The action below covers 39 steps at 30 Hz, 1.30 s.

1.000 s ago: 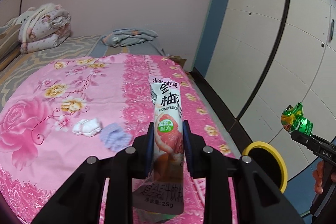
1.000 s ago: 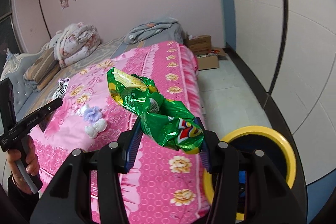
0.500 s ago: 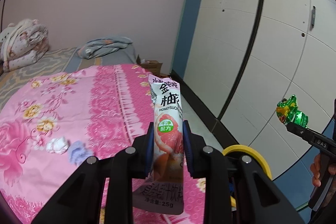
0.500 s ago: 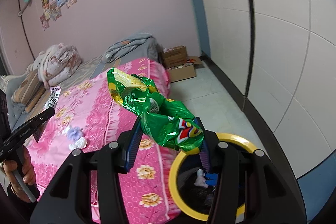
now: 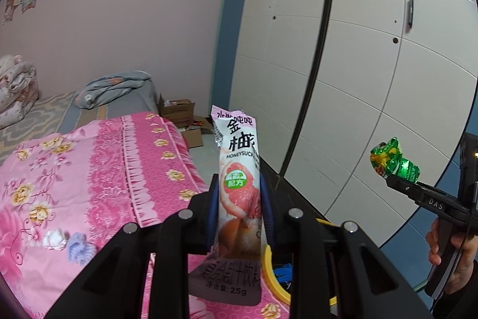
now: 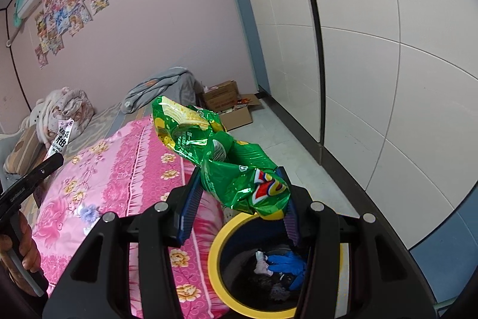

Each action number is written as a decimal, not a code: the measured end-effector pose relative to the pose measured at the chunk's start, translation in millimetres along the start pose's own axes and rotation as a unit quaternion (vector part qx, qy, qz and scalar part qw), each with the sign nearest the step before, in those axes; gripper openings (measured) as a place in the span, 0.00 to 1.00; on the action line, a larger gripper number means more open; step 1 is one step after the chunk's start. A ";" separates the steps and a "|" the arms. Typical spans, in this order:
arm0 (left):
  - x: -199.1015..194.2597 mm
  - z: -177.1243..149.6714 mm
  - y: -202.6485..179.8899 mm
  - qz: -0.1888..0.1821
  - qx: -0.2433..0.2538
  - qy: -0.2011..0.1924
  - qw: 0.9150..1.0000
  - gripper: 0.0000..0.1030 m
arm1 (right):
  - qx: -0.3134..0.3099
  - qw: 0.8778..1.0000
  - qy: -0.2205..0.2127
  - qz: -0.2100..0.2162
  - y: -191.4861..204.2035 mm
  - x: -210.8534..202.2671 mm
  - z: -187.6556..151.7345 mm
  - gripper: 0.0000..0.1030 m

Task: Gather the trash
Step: 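Carry the green chip bag and white snack packet over the yellow bin, then open both tools to drop the chip bag and snack packet into the bin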

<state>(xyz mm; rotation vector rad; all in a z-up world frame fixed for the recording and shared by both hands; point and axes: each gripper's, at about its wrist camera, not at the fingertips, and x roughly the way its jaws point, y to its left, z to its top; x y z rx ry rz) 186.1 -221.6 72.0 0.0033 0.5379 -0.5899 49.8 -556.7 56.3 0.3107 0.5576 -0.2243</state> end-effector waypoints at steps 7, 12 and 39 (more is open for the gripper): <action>35.2 -24.1 -18.0 -0.025 -0.004 0.031 0.999 0.23 | 0.020 0.999 0.025 -0.012 -24.5 13.6 -18.2 0.45; 64.7 -46.9 -29.9 -0.039 -0.003 0.060 0.997 0.23 | 0.032 0.998 0.050 -0.022 -38.8 31.2 -37.1 0.45; 186.0 -138.1 -92.7 -0.083 0.030 0.192 0.977 0.24 | 0.038 0.983 0.172 -0.053 -79.5 124.4 -118.7 0.45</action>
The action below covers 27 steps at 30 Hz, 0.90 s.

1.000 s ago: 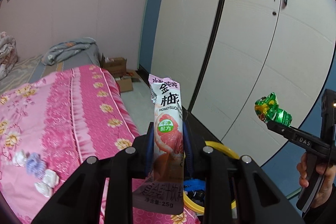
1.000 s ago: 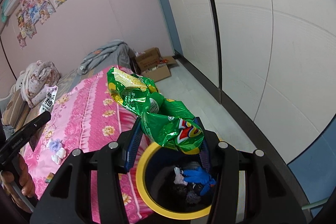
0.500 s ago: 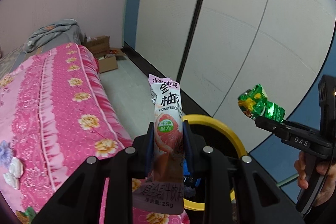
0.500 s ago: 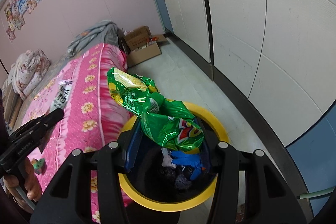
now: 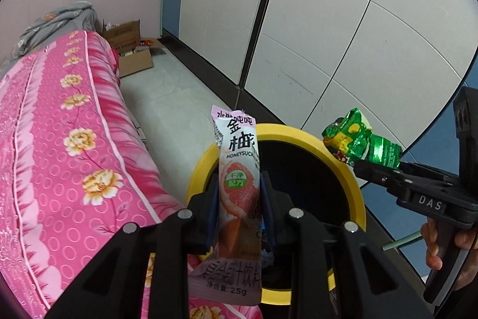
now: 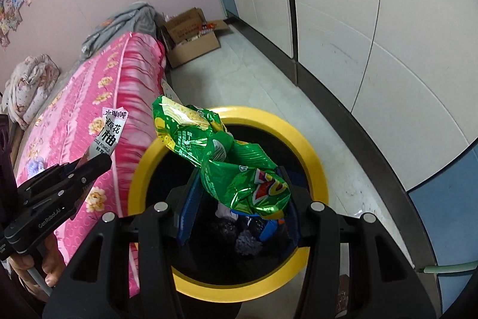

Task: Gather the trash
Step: 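Open both tools to drop the chip bag and snack packet into the bin, then move both tools back over the bed toward the remaining socks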

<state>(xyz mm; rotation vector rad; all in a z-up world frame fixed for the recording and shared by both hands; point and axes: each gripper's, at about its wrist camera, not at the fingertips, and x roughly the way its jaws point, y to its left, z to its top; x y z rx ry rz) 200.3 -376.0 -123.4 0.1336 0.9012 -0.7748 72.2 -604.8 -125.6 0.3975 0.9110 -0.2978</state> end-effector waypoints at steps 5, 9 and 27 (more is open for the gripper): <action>4.3 -0.5 -3.2 -0.009 0.003 0.003 1.000 0.24 | 0.002 1.000 0.002 0.000 -0.8 7.0 -1.0 0.45; 1.1 1.3 -3.6 -0.017 0.006 -0.004 1.000 0.24 | 0.004 1.000 -0.001 -0.003 -1.3 6.2 1.7 0.48; -48.0 4.9 17.6 -0.002 -0.030 -0.062 0.998 0.76 | 0.020 1.000 -0.020 0.000 -1.3 -18.4 -4.8 0.68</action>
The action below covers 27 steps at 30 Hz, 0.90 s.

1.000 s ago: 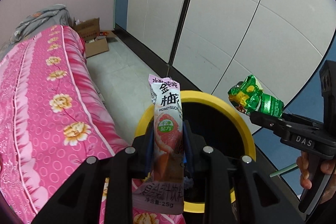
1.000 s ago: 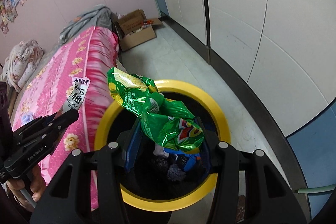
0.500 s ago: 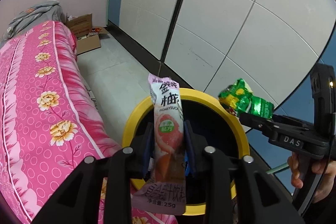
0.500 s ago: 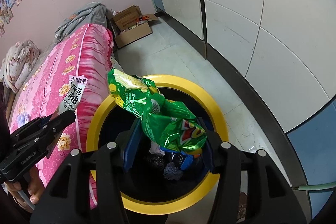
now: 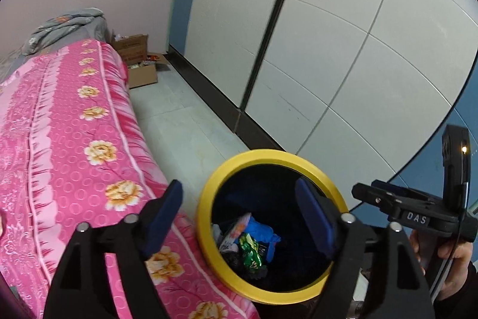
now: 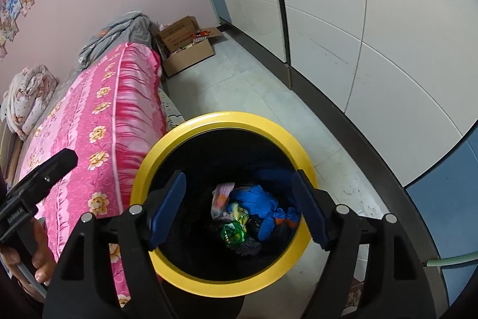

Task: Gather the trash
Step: 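Move both tools back over the bed toward the remaining socks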

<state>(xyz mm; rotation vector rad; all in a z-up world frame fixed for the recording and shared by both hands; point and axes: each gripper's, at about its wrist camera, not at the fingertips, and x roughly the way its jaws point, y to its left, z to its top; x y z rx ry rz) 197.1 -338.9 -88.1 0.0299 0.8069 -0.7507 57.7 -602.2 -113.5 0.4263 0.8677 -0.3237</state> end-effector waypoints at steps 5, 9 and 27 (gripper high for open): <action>-20.5 4.5 21.0 0.023 -0.006 -0.019 1.000 0.81 | -0.012 1.000 -0.005 0.013 13.3 -8.8 -2.7 0.69; -39.6 4.2 42.7 0.043 -0.017 -0.033 0.998 0.82 | -0.024 0.999 -0.013 0.026 28.8 -17.7 -1.7 0.70; -150.3 -9.2 190.0 0.172 -0.085 -0.085 0.978 0.82 | -0.140 0.982 -0.023 0.123 173.2 -41.1 -14.6 0.71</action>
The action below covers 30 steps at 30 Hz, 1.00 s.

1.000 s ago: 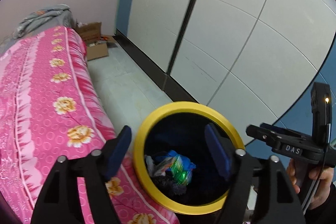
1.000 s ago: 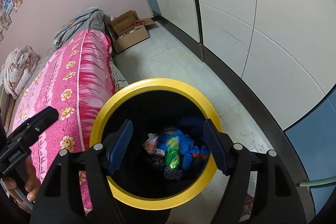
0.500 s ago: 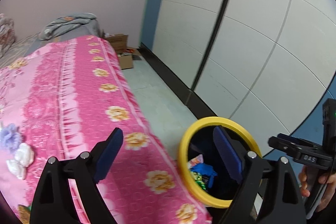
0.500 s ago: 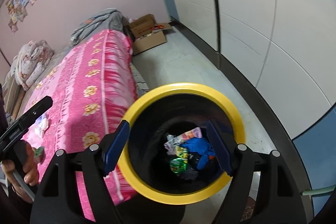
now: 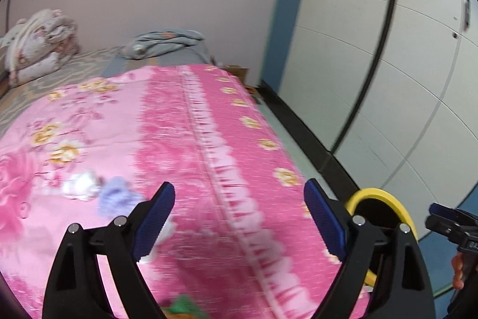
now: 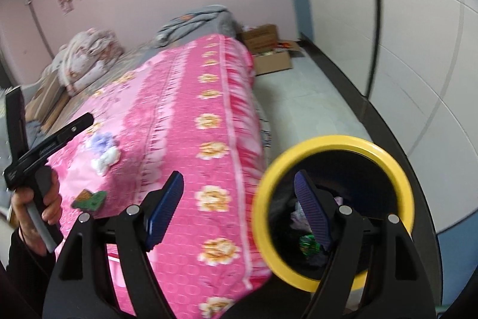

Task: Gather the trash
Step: 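Move both tools back over the bed toward the remaining socks, then grasp the green noodle packet with the right tool while the left tool grasps the white socks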

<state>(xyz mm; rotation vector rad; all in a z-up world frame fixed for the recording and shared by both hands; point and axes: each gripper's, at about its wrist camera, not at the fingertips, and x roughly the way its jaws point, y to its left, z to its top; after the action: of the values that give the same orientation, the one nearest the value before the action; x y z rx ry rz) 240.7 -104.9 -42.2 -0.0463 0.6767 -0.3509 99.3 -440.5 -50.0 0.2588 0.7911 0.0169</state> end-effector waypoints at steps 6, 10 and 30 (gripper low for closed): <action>-15.8 2.7 55.9 0.045 -0.012 -0.008 0.999 0.82 | -0.044 0.998 0.006 0.034 53.1 11.1 1.5 0.71; -21.5 2.4 87.8 0.072 -0.016 -0.007 0.997 0.82 | -0.079 0.995 0.019 0.055 92.2 23.7 -2.7 0.72; 34.2 -10.4 202.9 0.136 -0.061 0.045 0.988 0.83 | -0.213 0.964 0.088 0.135 230.1 92.1 -44.0 0.80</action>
<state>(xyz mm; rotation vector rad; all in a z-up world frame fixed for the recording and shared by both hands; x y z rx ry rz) 320.5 75.3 -102.5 -0.0541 0.7835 -0.0482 151.9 -197.6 -89.8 -0.0477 0.9036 0.4680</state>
